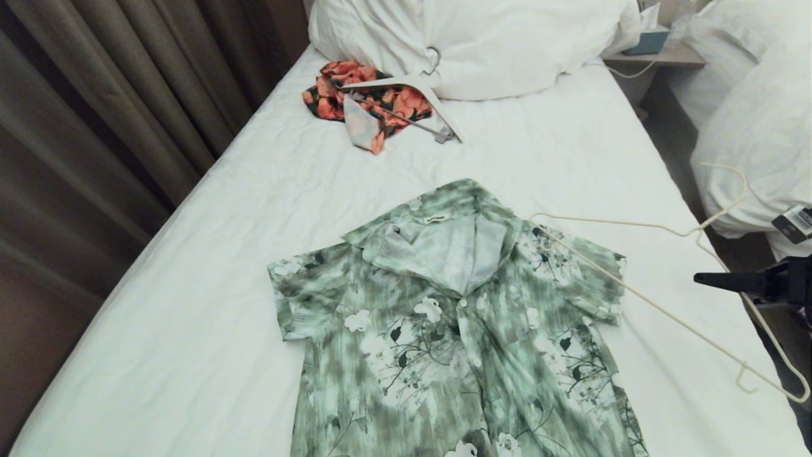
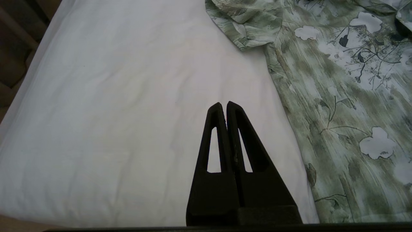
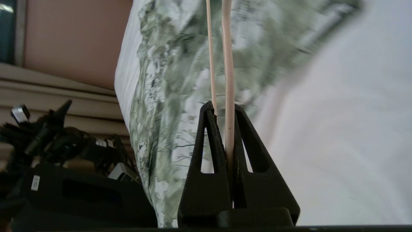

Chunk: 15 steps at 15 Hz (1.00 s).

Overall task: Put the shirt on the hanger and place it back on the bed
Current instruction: Lift the shirt and hanger

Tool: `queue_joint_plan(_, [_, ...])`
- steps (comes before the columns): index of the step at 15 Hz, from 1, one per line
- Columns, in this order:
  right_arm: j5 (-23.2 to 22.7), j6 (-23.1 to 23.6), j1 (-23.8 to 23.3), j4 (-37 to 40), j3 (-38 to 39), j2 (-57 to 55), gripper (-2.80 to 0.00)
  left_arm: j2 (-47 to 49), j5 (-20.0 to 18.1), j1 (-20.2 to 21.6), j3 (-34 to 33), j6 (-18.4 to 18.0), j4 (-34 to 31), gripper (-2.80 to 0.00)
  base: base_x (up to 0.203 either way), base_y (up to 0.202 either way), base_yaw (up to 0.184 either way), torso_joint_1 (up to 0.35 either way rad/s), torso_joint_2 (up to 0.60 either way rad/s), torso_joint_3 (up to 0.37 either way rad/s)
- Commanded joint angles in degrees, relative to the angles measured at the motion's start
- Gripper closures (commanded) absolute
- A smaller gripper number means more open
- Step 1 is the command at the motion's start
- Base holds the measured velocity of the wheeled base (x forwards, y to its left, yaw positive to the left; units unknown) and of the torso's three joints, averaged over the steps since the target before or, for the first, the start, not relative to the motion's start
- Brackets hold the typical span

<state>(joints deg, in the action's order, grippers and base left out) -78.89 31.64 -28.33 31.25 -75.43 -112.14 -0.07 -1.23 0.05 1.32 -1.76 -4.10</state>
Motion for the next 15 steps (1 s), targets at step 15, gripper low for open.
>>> queue_joint_plan(15, [13.5,15.7,15.7,-15.1,12.7,24.4,0.0,0.1,-0.4,0.0,0.0,-1.7,0.0,0.0,0.0,0.0,0.0,0.0,0.0,0.0])
